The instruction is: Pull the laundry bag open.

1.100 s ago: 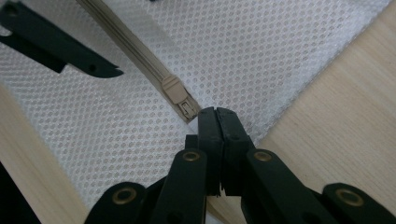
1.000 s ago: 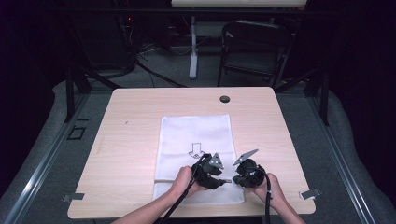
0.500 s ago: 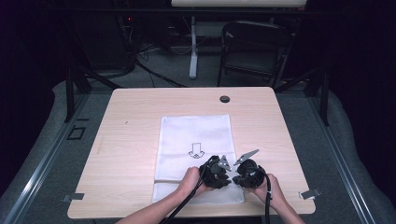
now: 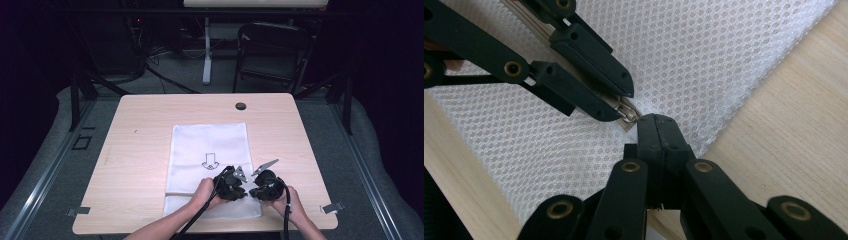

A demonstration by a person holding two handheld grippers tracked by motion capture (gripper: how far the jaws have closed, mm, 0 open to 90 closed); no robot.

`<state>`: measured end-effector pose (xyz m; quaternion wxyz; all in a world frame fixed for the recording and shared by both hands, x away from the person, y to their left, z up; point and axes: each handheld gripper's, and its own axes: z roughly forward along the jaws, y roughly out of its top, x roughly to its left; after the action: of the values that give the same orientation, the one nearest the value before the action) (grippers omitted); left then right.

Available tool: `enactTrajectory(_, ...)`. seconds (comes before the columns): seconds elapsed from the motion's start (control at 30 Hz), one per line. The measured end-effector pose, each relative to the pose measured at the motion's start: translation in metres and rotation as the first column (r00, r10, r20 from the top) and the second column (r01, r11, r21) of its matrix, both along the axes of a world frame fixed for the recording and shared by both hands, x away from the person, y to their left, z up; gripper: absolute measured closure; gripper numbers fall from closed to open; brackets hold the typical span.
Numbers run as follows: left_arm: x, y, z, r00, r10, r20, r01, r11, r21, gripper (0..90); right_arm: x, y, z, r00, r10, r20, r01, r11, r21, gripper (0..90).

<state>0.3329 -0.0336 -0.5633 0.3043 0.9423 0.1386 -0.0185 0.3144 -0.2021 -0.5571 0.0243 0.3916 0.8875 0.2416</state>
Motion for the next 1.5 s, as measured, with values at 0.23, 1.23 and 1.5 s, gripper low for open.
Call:
enactTrajectory(0.23, 0.000, 0.000, 0.002, 1.0000, -0.003, 0.004, 0.003, 1.0000, 0.008, 81.8, 0.001, 0.000, 0.001, 1.0000, 0.000, -0.002, 0.000, 1.000, -0.030, 90.0)
enactTrajectory(1.23, 0.001, 0.014, 0.007, 1.0000, 0.007, -0.005, -0.007, 1.0000, 0.004, 81.7, 0.002, 0.001, 0.002, 0.9999, -0.007, -0.015, 0.007, 1.000, -0.031, 90.0)
enactTrajectory(1.5, 0.002, 0.019, 0.008, 0.9998, 0.011, -0.018, -0.011, 0.9999, 0.008, 81.7, 0.001, 0.002, 0.001, 0.9999, -0.010, -0.011, 0.009, 0.999, -0.031, 90.0)
